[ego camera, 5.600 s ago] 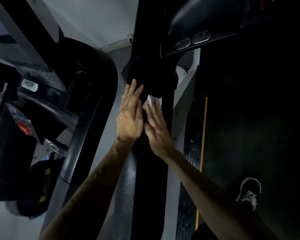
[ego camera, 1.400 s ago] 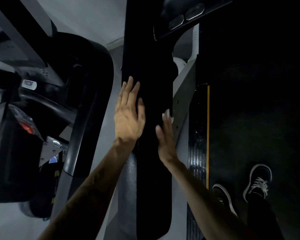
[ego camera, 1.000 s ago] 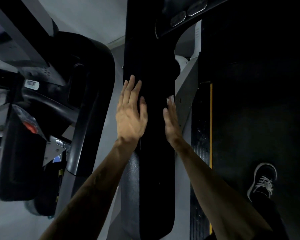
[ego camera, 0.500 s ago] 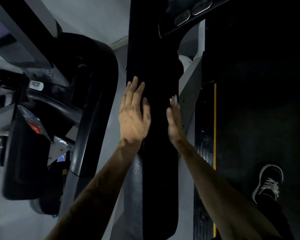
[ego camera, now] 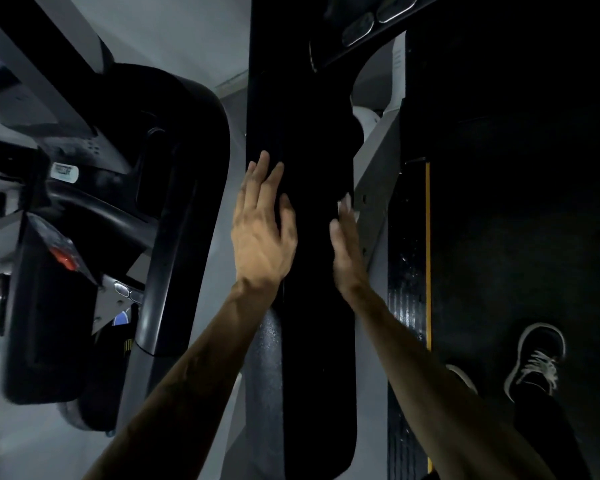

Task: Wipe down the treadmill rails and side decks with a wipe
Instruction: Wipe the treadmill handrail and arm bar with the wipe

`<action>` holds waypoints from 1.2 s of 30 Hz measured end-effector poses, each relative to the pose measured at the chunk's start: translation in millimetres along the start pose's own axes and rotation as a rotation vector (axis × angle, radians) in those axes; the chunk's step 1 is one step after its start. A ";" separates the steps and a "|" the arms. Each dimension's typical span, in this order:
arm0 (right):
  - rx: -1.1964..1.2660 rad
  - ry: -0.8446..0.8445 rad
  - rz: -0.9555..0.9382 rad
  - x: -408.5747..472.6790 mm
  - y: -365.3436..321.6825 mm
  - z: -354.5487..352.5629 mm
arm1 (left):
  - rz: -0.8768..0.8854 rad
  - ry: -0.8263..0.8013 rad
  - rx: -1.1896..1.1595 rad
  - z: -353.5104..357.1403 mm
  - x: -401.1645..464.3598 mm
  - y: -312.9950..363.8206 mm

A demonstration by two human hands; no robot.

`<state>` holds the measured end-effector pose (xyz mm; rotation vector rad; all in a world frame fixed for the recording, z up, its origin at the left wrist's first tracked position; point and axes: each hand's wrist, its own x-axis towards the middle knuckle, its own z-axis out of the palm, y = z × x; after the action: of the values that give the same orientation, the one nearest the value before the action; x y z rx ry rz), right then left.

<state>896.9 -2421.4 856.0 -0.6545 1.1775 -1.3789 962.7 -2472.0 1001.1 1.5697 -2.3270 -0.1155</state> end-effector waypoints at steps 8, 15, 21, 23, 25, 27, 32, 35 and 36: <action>0.217 -0.009 0.241 49.7 22.4 -15.3 | 0.010 0.005 -0.012 -0.3 1.7 -1.1; 0.058 -0.014 0.080 -30.8 12.7 3.3 | 0.014 0.018 0.017 -1.4 1.2 1.0; -0.018 -0.046 0.054 -0.7 7.7 -10.1 | 0.011 0.021 0.011 -2.1 0.9 3.0; 0.037 -0.060 0.115 -6.9 16.2 -16.1 | 0.011 0.020 -0.007 -2.2 1.5 3.2; 0.095 -0.051 0.178 -26.6 27.3 -14.6 | -0.002 0.028 -0.015 -2.6 1.7 4.0; 0.115 -0.060 0.205 -53.2 33.3 -10.1 | -0.019 0.041 -0.031 -3.1 1.4 6.3; 0.057 -0.074 0.108 -77.1 28.1 -0.3 | -0.033 0.060 -0.042 -6.7 -8.8 5.4; 0.010 -0.067 0.015 -56.6 18.2 1.3 | -0.014 0.011 -0.037 -9.1 -13.9 4.2; 0.018 -0.057 0.026 -47.4 15.7 -0.1 | -0.006 -0.010 -0.040 -10.8 -17.7 3.7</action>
<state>912.1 -2373.9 853.4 -0.6591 1.1230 -1.3391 968.8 -2453.2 1008.2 1.5609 -2.3131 -0.1708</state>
